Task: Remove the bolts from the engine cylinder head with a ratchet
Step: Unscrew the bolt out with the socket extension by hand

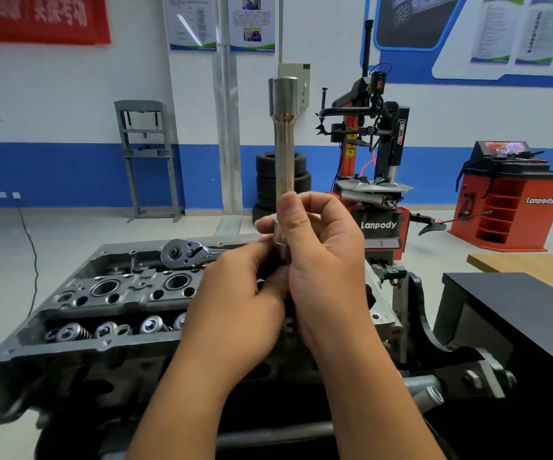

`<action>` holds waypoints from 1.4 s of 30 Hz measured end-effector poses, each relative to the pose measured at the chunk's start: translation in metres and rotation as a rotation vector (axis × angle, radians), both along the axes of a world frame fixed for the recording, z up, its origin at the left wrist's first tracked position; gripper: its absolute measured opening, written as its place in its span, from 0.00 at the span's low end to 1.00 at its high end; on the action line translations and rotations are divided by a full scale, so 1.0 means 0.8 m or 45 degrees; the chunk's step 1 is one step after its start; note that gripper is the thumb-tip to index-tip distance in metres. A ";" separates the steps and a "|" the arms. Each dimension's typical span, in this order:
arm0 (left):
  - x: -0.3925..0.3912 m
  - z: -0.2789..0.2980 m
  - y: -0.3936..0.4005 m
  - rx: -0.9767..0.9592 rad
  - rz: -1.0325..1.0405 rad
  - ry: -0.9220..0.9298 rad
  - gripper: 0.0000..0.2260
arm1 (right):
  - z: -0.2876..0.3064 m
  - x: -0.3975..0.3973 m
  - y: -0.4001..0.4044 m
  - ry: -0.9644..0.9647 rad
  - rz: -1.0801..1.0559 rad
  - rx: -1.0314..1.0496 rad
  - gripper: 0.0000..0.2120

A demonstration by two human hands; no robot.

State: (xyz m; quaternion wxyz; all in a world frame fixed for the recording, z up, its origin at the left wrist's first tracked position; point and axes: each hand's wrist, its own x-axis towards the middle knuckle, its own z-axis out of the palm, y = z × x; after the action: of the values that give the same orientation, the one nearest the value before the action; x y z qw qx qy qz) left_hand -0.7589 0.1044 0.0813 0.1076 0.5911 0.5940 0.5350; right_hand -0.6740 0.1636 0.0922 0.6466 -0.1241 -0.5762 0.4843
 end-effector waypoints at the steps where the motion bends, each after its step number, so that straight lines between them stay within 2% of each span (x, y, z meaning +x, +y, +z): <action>1: 0.001 -0.001 0.001 0.014 0.028 0.005 0.16 | 0.000 0.000 0.000 -0.001 -0.002 -0.010 0.12; 7: 0.006 -0.005 0.004 0.086 0.183 0.059 0.20 | -0.001 0.000 -0.002 0.023 -0.041 -0.047 0.10; 12: 0.003 -0.002 0.003 0.064 0.017 -0.008 0.13 | -0.002 0.002 0.002 0.014 -0.078 -0.016 0.08; 20: 0.004 -0.006 0.005 0.119 0.198 -0.046 0.15 | -0.003 -0.001 -0.001 0.013 -0.039 -0.043 0.11; 27: 0.001 -0.001 0.001 0.060 -0.037 -0.013 0.15 | -0.003 -0.001 0.003 -0.005 -0.094 0.014 0.09; 35: 0.004 -0.006 0.006 0.154 0.254 -0.019 0.12 | -0.001 0.000 -0.002 0.010 0.029 -0.034 0.10; 37: 0.001 -0.006 0.005 0.149 0.203 0.016 0.11 | -0.001 0.000 -0.003 -0.002 0.019 -0.014 0.10; 40: -0.004 -0.001 0.001 0.080 -0.046 -0.013 0.09 | 0.000 0.000 -0.003 -0.025 0.026 0.016 0.08; 42: -0.005 -0.002 0.001 0.077 -0.054 -0.010 0.08 | -0.001 0.000 -0.001 -0.019 0.033 -0.008 0.09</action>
State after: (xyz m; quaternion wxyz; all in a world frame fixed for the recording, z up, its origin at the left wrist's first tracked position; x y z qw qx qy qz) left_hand -0.7630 0.1050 0.0795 0.1033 0.6046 0.5644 0.5525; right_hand -0.6736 0.1625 0.0918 0.6356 -0.1223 -0.5811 0.4934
